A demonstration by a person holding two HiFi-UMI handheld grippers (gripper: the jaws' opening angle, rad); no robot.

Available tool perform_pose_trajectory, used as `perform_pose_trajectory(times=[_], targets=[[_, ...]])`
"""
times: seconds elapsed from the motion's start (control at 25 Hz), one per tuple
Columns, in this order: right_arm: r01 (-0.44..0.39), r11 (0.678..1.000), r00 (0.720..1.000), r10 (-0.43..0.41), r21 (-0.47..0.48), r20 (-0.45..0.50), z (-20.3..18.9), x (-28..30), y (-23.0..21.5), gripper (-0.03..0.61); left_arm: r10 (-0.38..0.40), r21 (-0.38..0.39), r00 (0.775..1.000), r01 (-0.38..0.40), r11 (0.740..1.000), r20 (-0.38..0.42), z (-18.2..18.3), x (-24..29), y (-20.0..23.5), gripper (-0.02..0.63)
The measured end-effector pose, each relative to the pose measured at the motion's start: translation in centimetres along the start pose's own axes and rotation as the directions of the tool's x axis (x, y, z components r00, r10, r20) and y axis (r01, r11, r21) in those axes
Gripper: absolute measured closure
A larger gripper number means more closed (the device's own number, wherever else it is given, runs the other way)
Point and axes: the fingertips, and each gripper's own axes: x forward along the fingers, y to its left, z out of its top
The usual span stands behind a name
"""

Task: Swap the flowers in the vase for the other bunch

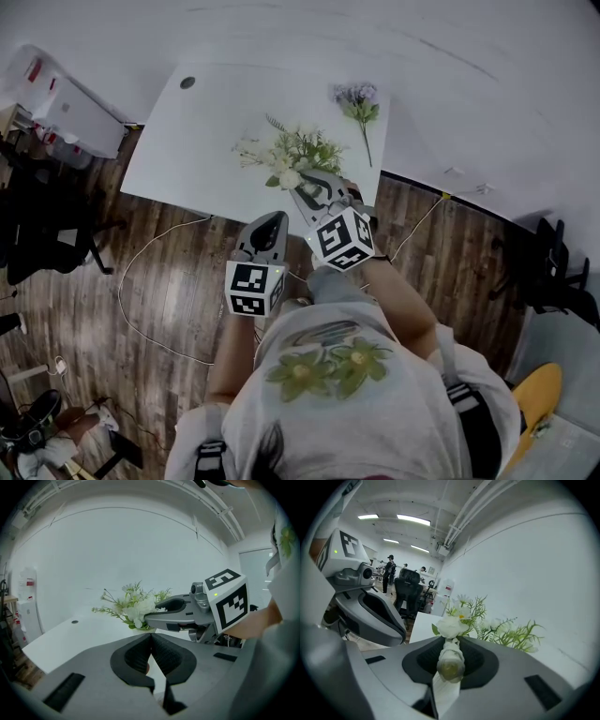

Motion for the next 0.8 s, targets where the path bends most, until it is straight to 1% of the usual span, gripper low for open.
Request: perform_pose_trajectory(times=[0.08,0.16,0.28,0.44,0.8], targets=[[-0.024,1.000,1.000,0.024,0.005,0.007,0.2,0.3,0.0,0.485,0.004,-0.004,1.000,-0.004,1.000,-0.004,0.1,0.3,0.5,0.595],[-0.031,0.999,0.999,0.031,0.007,0.022,0.5,0.3,-0.3,0.488,0.008,-0.006,1.000,-0.008,1.000,-0.006,0.2,0.5,0.8,0.595],[-0.025,1.000,0.998,0.024,0.014,0.052,0.9,-0.2,-1.0,0.491,0.011,-0.004,1.000,-0.011,1.000,-0.010,0.1,0.9,0.6,0.595],[-0.015,1.000,0.995,0.013,0.014,0.094,2.6,-0.2,-2.3,0.492,0.006,0.001,1.000,-0.006,1.000,-0.015,0.6,1.6,1.0,0.595],[0.013,1.000,0.983,-0.008,-0.025,0.183,6.2,-1.4,-4.5,0.494,-0.001,0.018,1.000,0.002,1.000,-0.013,1.6,2.4,1.0,0.595]])
